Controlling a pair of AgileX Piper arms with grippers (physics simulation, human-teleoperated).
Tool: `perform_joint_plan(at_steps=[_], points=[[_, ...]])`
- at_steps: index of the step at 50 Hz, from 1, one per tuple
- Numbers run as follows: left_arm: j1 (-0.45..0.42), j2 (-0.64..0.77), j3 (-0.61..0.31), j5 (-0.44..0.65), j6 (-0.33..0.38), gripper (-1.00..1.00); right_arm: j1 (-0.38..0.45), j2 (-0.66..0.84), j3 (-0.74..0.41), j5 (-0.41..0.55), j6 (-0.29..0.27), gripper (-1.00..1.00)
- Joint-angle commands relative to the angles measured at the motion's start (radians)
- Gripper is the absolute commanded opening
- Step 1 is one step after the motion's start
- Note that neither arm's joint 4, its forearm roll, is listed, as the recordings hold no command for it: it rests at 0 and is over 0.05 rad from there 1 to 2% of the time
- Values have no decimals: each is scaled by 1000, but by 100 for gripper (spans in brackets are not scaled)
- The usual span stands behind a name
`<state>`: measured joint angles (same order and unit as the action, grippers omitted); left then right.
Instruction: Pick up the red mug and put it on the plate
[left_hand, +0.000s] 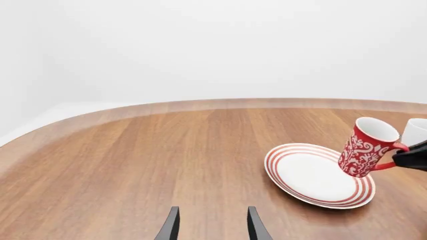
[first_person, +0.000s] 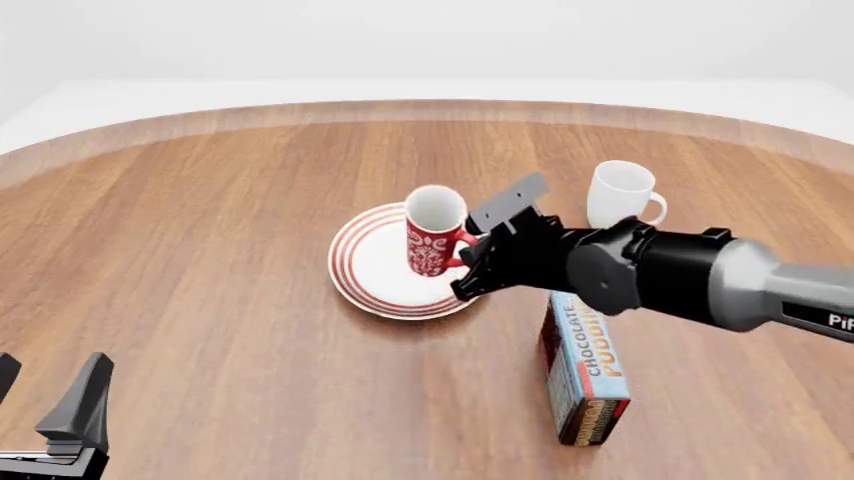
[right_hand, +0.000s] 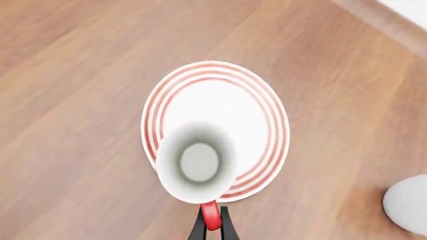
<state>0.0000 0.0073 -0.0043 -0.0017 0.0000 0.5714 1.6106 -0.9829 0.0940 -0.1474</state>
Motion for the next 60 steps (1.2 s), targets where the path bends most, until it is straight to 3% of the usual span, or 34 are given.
perform_joint_plan(at_steps=[1,35,60], points=[[0,0,0,0,0,100,-32,66,-62,-20,-13,-100],[0,0,0,0,0,100,-36,224,-208,-19,-33,-100],[0,0,0,0,0,100,-36,308,-262,-26,-16,-100]])
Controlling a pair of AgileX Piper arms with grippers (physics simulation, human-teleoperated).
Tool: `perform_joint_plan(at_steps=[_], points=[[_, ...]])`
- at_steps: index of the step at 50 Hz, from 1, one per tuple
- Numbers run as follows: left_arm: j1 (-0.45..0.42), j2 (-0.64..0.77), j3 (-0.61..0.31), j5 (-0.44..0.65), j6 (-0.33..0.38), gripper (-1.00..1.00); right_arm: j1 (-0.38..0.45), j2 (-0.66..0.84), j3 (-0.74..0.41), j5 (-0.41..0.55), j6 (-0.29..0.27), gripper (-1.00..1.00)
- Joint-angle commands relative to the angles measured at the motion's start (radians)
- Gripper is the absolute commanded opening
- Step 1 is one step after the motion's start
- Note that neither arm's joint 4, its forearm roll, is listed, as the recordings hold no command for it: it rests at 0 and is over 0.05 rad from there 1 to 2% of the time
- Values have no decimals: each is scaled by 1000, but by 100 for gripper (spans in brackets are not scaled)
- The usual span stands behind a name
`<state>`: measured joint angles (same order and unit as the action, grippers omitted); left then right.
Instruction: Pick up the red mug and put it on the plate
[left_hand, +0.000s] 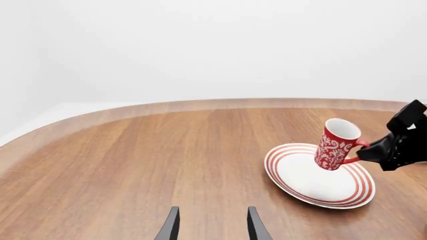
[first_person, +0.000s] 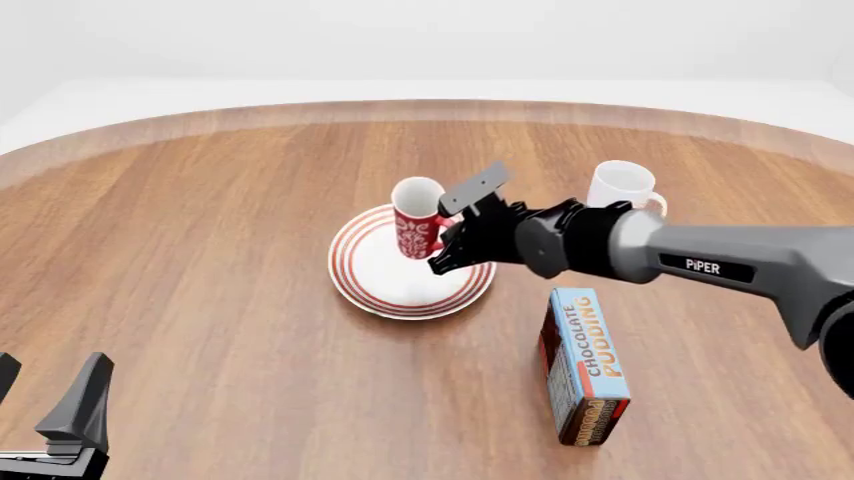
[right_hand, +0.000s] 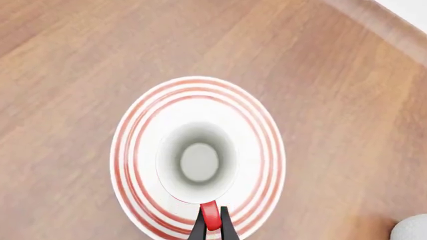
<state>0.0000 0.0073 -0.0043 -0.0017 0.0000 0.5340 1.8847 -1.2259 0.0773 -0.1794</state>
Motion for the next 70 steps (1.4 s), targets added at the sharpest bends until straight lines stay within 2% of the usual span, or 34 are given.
perform_joint_plan(at_steps=[1,56,57,61,70], points=[[0,0,0,0,0,100,1,37,-24,-8,16,-100],[0,0,0,0,0,100,14,116,-45,-55,45,-100],[0,0,0,0,0,100,27,112,-38,-59,71,100],[0,0,0,0,0,100,19,113,-30,-72,51,100],[0,0,0,0,0,100,26,99,-12,-86,63,100]])
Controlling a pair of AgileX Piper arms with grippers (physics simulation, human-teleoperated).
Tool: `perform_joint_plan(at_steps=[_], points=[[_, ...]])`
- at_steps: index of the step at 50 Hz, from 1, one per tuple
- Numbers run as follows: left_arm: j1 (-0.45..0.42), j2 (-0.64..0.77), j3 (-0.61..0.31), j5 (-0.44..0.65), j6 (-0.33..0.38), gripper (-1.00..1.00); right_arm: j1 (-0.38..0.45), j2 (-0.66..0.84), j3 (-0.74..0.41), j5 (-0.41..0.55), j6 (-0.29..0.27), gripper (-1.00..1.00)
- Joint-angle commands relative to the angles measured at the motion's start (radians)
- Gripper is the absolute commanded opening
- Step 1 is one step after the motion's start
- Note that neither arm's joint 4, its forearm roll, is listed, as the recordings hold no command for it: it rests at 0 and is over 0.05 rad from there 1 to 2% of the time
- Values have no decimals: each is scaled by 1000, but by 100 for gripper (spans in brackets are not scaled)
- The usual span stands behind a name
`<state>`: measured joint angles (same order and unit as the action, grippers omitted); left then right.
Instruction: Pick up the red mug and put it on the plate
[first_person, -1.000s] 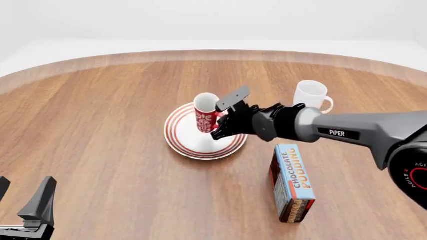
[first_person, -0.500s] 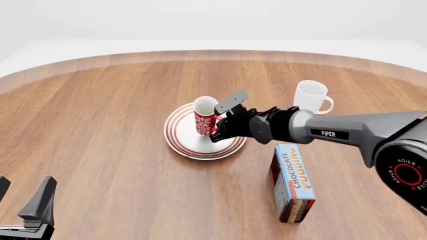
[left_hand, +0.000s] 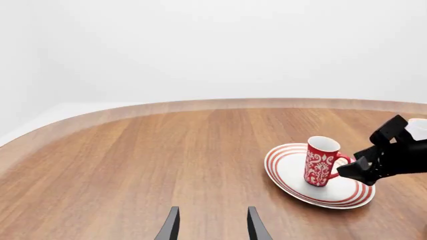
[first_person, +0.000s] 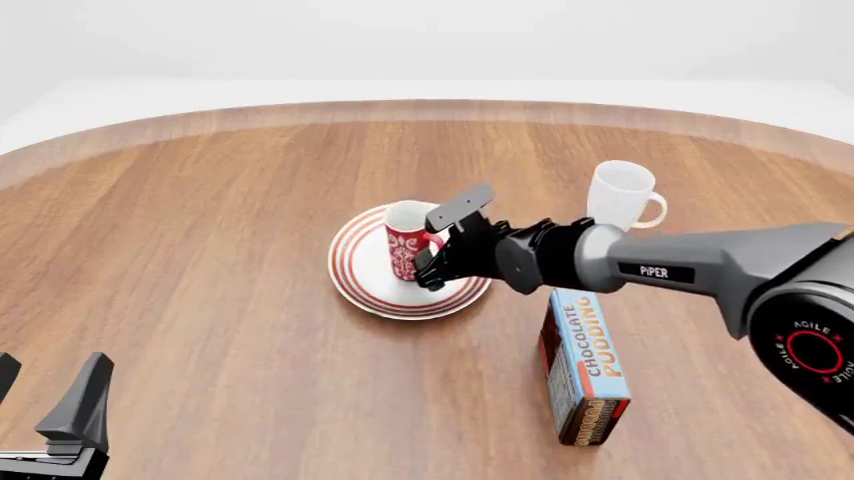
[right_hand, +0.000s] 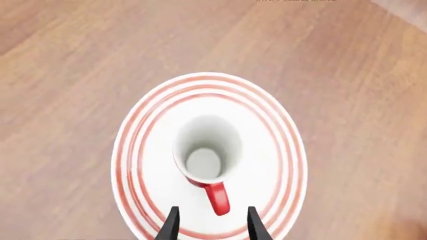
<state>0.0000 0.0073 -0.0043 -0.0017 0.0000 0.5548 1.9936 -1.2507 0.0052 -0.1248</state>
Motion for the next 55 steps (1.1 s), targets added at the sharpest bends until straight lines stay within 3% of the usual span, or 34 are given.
perform_joint_plan(at_steps=[1,11,12,55], points=[[0,0,0,0,0,100,3,-10,12,-14,7,100],[0,0,0,0,0,100,7,-15,15,-19,28,100],[0,0,0,0,0,100,3,-17,8,-15,54,100],[0,0,0,0,0,100,-7,-349,210,27,28,100]])
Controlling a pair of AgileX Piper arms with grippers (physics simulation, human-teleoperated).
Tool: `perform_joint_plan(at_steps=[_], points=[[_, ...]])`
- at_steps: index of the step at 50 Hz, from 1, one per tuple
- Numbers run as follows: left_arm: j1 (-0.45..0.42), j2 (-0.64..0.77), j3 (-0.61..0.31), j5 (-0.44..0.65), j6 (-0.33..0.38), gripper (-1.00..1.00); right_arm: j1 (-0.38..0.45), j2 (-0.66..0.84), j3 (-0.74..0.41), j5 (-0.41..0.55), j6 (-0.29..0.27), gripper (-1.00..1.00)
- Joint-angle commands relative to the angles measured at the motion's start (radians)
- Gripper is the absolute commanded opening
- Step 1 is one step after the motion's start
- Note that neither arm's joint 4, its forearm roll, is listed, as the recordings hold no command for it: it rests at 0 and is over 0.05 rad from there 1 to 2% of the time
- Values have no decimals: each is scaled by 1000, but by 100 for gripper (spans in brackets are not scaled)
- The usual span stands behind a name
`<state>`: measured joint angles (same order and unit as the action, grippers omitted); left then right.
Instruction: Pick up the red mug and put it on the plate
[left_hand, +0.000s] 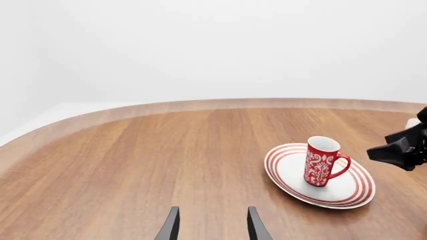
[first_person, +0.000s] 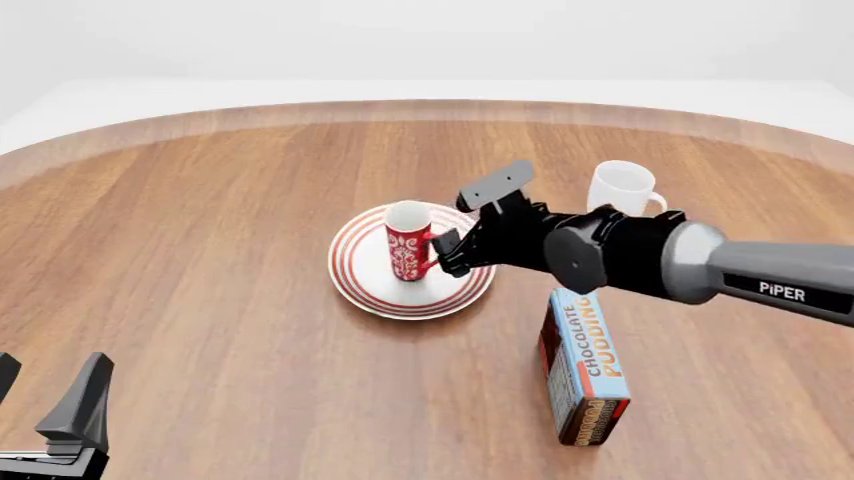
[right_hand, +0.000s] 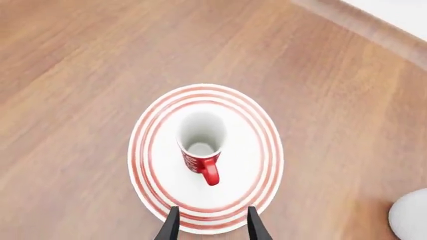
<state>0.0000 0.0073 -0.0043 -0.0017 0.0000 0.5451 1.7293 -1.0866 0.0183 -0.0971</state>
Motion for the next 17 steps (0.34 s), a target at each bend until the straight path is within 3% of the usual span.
perform_joint_plan(at_steps=[1,17], points=[[0,0,0,0,0,100,2,-85,45,14,0,100],[0,0,0,0,0,100,12,-185,87,34,-4,100]])
